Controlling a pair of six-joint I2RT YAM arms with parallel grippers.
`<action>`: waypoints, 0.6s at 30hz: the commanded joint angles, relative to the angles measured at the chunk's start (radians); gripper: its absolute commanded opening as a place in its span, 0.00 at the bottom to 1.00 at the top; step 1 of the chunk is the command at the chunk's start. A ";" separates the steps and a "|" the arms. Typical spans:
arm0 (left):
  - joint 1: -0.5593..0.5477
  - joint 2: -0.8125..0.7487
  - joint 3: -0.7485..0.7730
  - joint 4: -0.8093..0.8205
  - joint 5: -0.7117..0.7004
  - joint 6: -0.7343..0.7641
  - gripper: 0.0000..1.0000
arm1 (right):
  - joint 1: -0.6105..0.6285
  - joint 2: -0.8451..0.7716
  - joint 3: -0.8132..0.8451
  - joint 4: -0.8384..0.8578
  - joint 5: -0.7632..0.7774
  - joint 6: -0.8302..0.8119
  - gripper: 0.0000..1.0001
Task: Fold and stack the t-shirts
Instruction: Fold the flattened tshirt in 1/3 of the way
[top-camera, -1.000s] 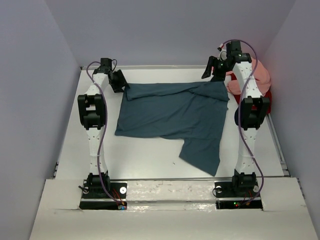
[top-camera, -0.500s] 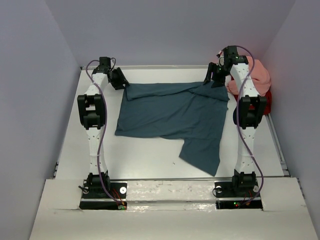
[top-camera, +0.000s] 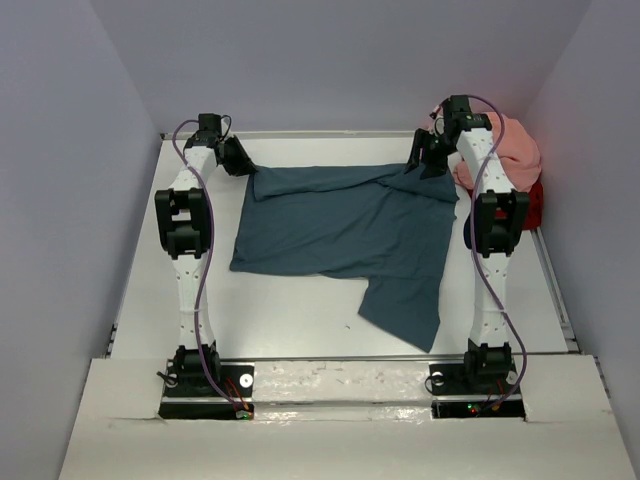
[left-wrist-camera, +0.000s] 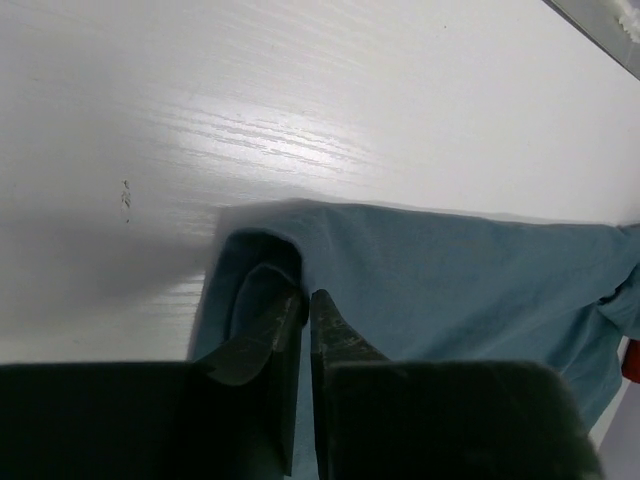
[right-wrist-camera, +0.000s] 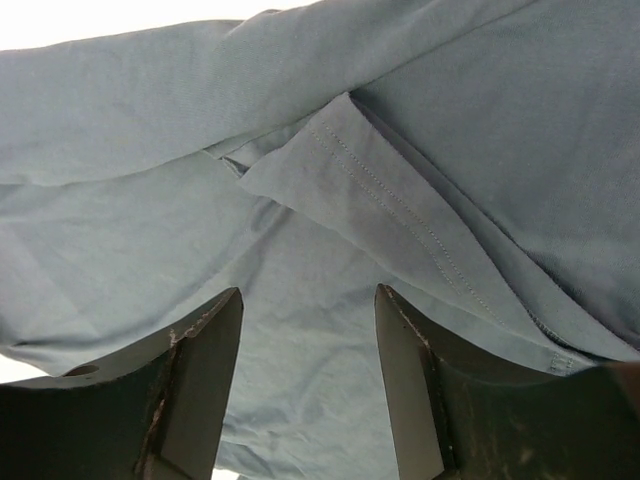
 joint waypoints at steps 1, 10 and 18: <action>0.003 0.006 0.032 0.018 0.048 -0.002 0.17 | 0.008 0.018 0.022 0.018 0.034 0.002 0.65; 0.003 0.011 0.032 0.024 0.059 -0.007 0.05 | 0.008 0.065 0.037 0.035 0.038 0.005 0.67; 0.005 0.000 0.020 0.025 0.063 -0.004 0.05 | 0.008 0.124 0.109 0.061 0.026 0.017 0.68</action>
